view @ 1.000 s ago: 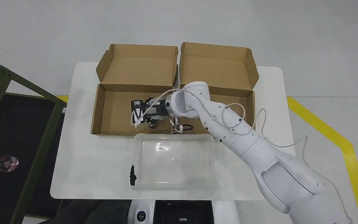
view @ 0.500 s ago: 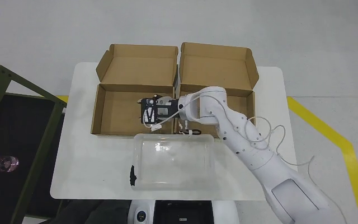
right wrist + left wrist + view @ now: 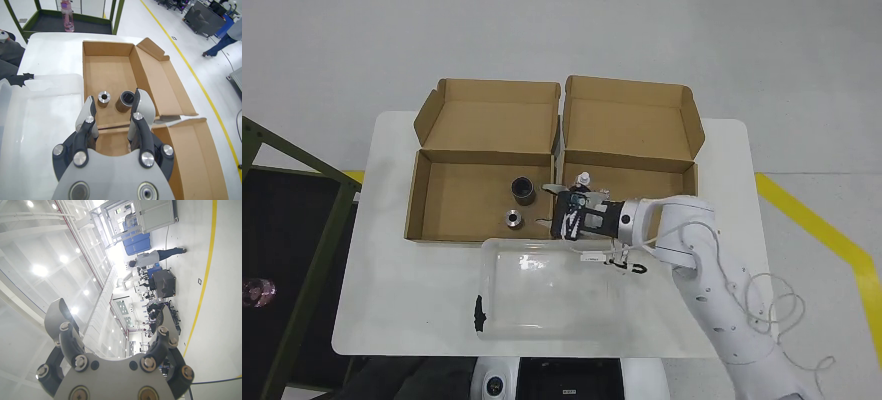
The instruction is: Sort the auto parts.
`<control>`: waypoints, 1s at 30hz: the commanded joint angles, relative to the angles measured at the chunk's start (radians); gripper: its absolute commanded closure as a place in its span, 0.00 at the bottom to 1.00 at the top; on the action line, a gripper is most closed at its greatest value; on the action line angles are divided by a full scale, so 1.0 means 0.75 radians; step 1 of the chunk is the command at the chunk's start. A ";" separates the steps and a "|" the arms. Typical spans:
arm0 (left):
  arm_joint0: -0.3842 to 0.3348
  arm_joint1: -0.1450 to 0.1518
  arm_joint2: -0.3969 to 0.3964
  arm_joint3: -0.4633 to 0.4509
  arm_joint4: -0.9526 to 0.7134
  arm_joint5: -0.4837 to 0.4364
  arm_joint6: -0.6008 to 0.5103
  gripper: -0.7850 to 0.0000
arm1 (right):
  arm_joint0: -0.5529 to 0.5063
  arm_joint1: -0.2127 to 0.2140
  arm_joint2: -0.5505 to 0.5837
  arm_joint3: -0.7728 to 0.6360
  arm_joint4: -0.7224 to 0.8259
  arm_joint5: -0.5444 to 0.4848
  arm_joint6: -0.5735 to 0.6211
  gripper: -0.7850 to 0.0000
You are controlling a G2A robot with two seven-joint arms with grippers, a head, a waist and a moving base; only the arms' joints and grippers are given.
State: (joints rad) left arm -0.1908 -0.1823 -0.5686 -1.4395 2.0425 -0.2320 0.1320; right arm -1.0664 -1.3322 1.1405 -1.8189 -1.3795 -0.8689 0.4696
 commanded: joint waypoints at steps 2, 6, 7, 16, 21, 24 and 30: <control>0.000 0.000 0.000 0.000 0.000 0.000 0.000 0.00 | -0.099 0.021 0.084 -0.080 -0.049 0.018 -0.008 0.54; 0.000 0.000 0.000 0.000 0.000 0.000 0.000 0.00 | -0.237 0.044 0.187 -0.173 -0.115 0.083 -0.052 0.53; 0.000 0.000 0.000 0.000 0.000 0.000 0.000 0.00 | -0.269 0.049 0.208 -0.193 -0.129 0.096 -0.066 0.53; 0.000 0.000 0.000 0.000 0.000 0.000 0.000 0.00 | -0.543 0.082 0.419 -0.356 -0.293 0.312 -0.251 0.52; 0.000 0.000 0.000 0.000 0.000 0.000 0.000 0.00 | -0.655 0.094 0.513 -0.392 -0.344 0.411 -0.359 0.51; 0.000 0.000 0.000 0.000 0.000 0.000 0.000 0.00 | -0.731 0.097 0.567 -0.401 -0.331 0.481 -0.433 0.51; 0.000 0.000 0.000 0.000 0.000 0.000 0.000 0.00 | -0.847 0.100 0.657 -0.404 -0.298 0.591 -0.568 0.50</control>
State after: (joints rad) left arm -0.1908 -0.1823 -0.5686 -1.4395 2.0425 -0.2320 0.1320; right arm -1.6888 -1.2573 1.6225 -2.1216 -1.6060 -0.4413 0.0594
